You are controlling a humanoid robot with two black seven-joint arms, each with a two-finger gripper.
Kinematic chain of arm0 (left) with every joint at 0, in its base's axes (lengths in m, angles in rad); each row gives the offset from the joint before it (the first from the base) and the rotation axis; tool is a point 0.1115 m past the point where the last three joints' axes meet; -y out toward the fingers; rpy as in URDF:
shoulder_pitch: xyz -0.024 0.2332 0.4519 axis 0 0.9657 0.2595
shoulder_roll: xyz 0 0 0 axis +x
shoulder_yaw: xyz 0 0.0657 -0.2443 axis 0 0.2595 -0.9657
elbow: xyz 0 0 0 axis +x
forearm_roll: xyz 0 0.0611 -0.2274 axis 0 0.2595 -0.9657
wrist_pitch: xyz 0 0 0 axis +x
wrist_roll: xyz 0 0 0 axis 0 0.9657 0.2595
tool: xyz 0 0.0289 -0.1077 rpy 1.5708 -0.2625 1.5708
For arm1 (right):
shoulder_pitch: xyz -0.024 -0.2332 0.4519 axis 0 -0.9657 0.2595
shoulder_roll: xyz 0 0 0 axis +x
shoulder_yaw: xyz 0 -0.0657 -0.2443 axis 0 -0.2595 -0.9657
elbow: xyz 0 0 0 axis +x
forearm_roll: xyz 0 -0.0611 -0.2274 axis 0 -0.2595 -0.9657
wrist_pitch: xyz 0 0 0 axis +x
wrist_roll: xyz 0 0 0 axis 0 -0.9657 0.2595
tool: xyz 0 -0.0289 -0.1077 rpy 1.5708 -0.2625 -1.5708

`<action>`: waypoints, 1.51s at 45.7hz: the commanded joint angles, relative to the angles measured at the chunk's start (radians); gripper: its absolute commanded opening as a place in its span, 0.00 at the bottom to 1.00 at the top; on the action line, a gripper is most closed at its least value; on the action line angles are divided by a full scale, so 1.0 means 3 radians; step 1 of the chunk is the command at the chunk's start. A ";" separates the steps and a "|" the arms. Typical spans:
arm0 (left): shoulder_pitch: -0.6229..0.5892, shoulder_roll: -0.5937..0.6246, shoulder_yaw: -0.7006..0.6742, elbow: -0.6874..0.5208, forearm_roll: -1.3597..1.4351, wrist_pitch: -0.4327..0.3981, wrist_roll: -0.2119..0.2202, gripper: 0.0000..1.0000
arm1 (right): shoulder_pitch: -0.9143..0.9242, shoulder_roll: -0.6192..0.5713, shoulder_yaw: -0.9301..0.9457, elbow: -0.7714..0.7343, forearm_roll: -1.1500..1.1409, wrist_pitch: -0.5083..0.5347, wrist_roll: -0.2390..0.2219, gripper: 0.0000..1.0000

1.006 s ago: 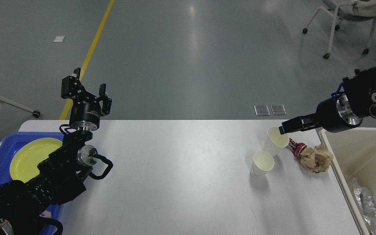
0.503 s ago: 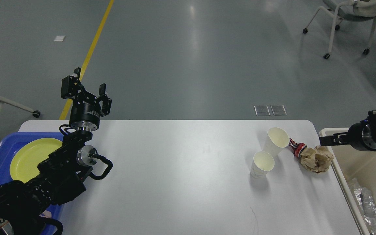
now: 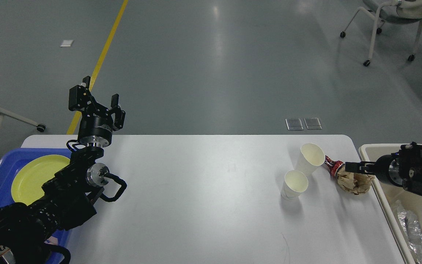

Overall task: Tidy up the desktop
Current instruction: 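Move the right gripper down to the brown paper item and grasp it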

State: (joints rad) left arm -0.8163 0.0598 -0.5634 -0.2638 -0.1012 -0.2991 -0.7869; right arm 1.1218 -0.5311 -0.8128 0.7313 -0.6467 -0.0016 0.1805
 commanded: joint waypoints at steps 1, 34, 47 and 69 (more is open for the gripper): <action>0.0001 0.0000 0.0001 0.0000 0.0000 0.0000 0.0000 1.00 | -0.0124 0.0118 0.0040 -0.0121 0.0166 0.0000 -0.0003 1.00; 0.0001 0.0000 0.0001 0.0000 0.0000 0.0000 0.0000 1.00 | -0.0600 0.0344 -0.0036 -0.0484 0.0218 0.0036 -0.0003 0.16; 0.0001 0.0000 0.0001 0.0000 0.0000 0.0005 0.0000 1.00 | -0.0600 0.0313 -0.0036 -0.0489 0.0218 0.0026 -0.0003 0.00; 0.0001 0.0000 0.0001 0.0000 0.0000 0.0000 0.0000 1.00 | 0.0013 -0.0136 -0.0097 -0.0224 0.0212 0.0092 0.0298 0.00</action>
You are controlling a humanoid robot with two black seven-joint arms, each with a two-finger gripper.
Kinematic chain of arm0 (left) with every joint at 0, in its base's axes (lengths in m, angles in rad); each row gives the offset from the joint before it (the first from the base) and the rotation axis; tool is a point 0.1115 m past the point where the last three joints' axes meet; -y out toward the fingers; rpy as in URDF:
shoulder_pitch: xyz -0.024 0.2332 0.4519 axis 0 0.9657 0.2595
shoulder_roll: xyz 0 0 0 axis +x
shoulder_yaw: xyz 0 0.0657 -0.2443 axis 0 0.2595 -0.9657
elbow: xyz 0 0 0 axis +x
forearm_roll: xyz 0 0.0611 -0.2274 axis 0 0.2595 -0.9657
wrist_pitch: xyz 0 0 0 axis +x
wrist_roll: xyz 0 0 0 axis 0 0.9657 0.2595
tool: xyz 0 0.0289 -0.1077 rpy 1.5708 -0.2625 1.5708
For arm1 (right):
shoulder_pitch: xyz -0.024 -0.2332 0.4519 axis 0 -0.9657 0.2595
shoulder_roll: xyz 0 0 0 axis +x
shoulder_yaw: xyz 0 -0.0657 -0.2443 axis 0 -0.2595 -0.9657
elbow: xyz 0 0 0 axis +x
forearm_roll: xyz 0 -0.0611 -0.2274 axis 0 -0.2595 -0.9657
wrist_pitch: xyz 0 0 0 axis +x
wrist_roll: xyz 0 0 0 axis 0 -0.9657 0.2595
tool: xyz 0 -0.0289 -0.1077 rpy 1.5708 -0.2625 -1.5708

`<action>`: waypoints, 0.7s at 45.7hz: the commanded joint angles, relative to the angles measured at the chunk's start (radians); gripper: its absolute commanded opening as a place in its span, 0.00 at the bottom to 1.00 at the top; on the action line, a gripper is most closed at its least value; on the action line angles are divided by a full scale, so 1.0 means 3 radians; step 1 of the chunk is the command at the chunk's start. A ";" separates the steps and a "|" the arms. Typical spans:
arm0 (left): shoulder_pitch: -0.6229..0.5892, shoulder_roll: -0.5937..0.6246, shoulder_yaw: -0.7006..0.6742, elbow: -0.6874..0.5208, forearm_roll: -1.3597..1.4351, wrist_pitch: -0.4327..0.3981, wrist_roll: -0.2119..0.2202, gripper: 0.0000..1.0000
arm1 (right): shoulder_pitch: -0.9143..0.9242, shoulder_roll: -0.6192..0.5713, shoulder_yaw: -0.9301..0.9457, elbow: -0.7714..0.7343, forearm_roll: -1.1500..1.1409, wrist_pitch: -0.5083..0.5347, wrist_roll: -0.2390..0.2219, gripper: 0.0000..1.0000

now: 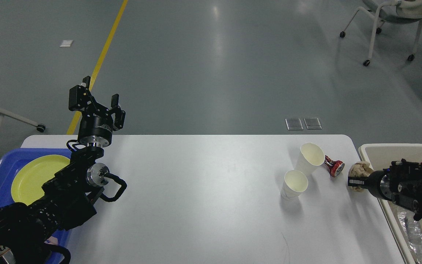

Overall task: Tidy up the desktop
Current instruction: 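Lift the brown paper item and drop it into the beige bin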

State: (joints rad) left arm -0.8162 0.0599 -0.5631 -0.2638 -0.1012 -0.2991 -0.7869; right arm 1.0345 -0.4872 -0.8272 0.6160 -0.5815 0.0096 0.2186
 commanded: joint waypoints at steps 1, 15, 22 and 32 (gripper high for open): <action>0.0000 0.0000 0.0000 0.0000 0.0000 0.0000 0.0000 1.00 | 0.0381 -0.0349 -0.0085 0.0206 -0.0005 0.0080 0.0202 0.00; 0.0000 0.0000 0.0000 0.0000 0.0000 0.0000 0.0000 1.00 | 0.1914 -0.0933 -0.0321 0.0631 0.0000 0.1184 0.0769 0.00; 0.0000 0.0000 0.0000 0.0000 0.0000 0.0000 0.0000 1.00 | 0.2702 -0.1132 -0.0285 0.0953 0.0005 0.1869 0.0810 0.00; 0.0000 0.0000 0.0000 0.0000 0.0000 0.0000 0.0000 1.00 | 0.3837 -0.1357 -0.0224 0.1755 0.0046 0.2677 0.0790 0.00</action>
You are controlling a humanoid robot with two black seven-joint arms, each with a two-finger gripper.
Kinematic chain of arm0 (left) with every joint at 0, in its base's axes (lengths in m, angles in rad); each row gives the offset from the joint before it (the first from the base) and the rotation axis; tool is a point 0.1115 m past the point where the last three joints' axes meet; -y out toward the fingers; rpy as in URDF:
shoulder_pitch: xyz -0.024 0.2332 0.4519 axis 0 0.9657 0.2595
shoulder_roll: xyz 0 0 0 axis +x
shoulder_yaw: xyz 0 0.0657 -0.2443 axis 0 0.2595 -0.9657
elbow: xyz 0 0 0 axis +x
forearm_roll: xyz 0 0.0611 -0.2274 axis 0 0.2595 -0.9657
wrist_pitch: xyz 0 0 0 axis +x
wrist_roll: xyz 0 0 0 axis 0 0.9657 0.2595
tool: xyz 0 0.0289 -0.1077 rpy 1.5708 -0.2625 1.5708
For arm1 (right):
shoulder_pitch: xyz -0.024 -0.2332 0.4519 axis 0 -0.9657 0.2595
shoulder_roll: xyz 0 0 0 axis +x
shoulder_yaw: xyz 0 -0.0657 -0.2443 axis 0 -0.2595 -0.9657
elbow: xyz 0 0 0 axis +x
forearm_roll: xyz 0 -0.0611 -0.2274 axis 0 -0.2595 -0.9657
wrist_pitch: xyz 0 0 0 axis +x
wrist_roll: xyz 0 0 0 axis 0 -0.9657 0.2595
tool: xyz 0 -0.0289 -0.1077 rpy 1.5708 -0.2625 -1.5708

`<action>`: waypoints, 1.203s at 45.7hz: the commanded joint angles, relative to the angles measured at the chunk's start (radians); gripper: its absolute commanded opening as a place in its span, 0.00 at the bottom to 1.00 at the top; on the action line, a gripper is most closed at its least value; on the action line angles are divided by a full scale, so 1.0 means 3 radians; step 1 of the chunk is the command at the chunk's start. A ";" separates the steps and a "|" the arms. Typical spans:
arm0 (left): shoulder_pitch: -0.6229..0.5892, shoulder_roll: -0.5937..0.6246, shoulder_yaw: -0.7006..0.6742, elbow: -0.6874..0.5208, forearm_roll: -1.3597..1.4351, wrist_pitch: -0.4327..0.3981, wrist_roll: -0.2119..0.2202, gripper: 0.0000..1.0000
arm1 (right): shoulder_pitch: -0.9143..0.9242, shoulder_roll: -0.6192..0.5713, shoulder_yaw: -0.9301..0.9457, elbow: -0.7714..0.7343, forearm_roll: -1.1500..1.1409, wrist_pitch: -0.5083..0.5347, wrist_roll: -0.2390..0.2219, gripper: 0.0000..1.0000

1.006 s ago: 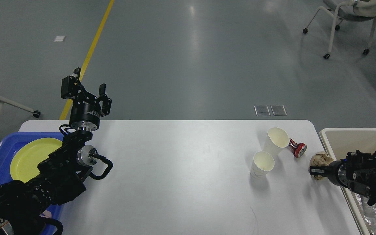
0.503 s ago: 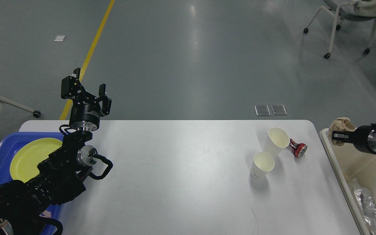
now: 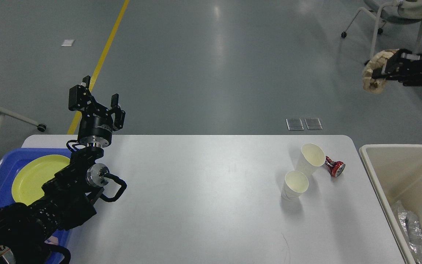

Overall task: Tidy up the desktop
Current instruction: 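Lift the brown paper item and drop it into the beige bin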

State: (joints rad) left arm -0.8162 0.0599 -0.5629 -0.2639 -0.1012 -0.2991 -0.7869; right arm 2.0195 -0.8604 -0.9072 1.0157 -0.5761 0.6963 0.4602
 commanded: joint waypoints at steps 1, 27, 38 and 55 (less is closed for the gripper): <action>-0.0005 0.0000 0.0000 0.0000 0.0000 0.0000 0.0000 1.00 | 0.0661 -0.0138 0.0073 0.0505 0.0033 0.0460 -0.0015 0.00; 0.0000 0.0000 0.0000 0.0000 0.0000 0.0000 0.0000 1.00 | 0.0771 -0.0502 0.1142 0.0930 0.0367 0.0879 -0.0573 0.00; 0.0000 0.0000 0.0000 0.0000 0.0000 0.0000 0.0000 1.00 | -0.0656 -0.0471 0.1117 0.0557 -0.0718 0.0534 -0.0573 0.00; 0.0000 0.0000 0.0000 0.0000 0.0000 0.0000 0.0000 1.00 | -0.3131 0.0515 0.0867 -0.1886 -0.0923 -0.1226 -0.0573 0.00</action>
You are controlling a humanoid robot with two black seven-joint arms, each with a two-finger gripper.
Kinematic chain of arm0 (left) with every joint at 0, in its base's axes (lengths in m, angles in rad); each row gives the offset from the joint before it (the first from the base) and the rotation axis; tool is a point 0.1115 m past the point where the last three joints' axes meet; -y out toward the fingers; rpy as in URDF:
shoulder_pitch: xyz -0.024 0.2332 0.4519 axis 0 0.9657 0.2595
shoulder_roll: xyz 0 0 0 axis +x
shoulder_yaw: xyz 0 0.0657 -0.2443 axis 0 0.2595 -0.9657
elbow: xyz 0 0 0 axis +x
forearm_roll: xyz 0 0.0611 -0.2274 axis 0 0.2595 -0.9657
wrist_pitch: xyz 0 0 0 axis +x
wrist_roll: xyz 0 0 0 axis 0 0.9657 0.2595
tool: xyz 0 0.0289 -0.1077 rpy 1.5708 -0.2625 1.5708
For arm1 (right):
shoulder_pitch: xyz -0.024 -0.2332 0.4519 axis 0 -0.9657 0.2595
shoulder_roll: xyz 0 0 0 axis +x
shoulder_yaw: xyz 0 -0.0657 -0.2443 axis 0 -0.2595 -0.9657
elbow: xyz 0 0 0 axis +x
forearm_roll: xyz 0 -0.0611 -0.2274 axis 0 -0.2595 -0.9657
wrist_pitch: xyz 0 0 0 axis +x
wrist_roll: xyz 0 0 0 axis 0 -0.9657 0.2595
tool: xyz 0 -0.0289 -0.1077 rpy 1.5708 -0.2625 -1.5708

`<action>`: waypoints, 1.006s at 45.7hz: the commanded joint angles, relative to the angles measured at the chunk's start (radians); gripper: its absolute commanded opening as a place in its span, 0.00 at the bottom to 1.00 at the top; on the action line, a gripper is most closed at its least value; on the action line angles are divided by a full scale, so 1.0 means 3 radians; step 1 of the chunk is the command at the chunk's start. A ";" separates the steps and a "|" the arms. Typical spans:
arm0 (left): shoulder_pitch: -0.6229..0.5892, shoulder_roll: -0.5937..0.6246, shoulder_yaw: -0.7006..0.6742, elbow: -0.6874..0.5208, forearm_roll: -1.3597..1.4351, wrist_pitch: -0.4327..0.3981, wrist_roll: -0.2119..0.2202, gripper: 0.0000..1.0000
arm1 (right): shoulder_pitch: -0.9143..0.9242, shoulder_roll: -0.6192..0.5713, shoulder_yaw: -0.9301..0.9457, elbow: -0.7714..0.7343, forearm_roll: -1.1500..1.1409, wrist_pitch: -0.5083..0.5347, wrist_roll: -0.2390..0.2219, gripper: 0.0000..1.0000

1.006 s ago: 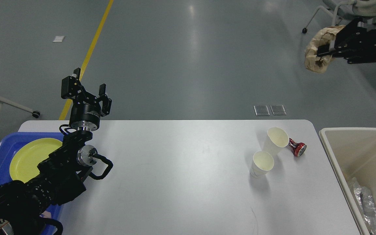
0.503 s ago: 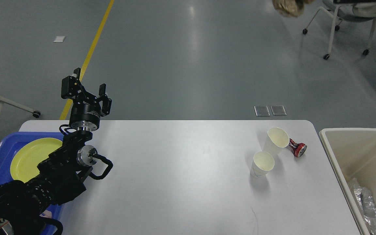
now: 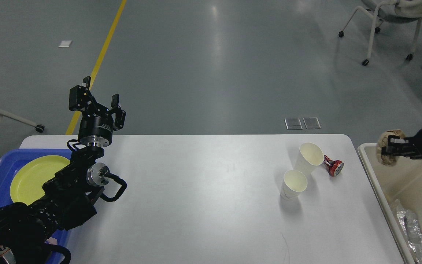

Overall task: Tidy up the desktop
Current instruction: 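Lift the brown paper item and drop it into the beige bin, then raise the right gripper and bring it over the paper cups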

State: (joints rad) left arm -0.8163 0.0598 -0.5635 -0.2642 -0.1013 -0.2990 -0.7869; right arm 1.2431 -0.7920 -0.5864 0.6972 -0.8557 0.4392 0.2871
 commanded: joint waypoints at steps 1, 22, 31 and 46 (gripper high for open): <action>0.0001 0.0000 -0.0003 0.0001 0.0000 0.0000 0.0000 1.00 | -0.0630 0.0354 -0.0289 -0.0968 0.0035 -0.0436 0.0004 0.00; 0.0001 0.0000 0.0002 0.0001 0.0000 0.0000 0.0000 1.00 | -0.1275 0.0631 -0.0750 -0.1496 0.0332 -0.0917 -0.0021 1.00; 0.0001 0.0000 0.0002 0.0001 0.0000 0.0000 0.0000 1.00 | -0.1209 0.0641 -0.0684 -0.1419 0.0347 -0.0917 -0.0016 1.00; 0.0001 0.0000 0.0002 0.0001 0.0000 0.0000 0.0000 1.00 | -0.0355 0.0533 -0.0653 -0.0407 0.0587 -0.0907 -0.0021 1.00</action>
State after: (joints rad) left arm -0.8163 0.0598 -0.5631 -0.2639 -0.1012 -0.2990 -0.7869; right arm 1.0569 -0.6214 -0.7827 0.4739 -0.7007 0.1663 0.2829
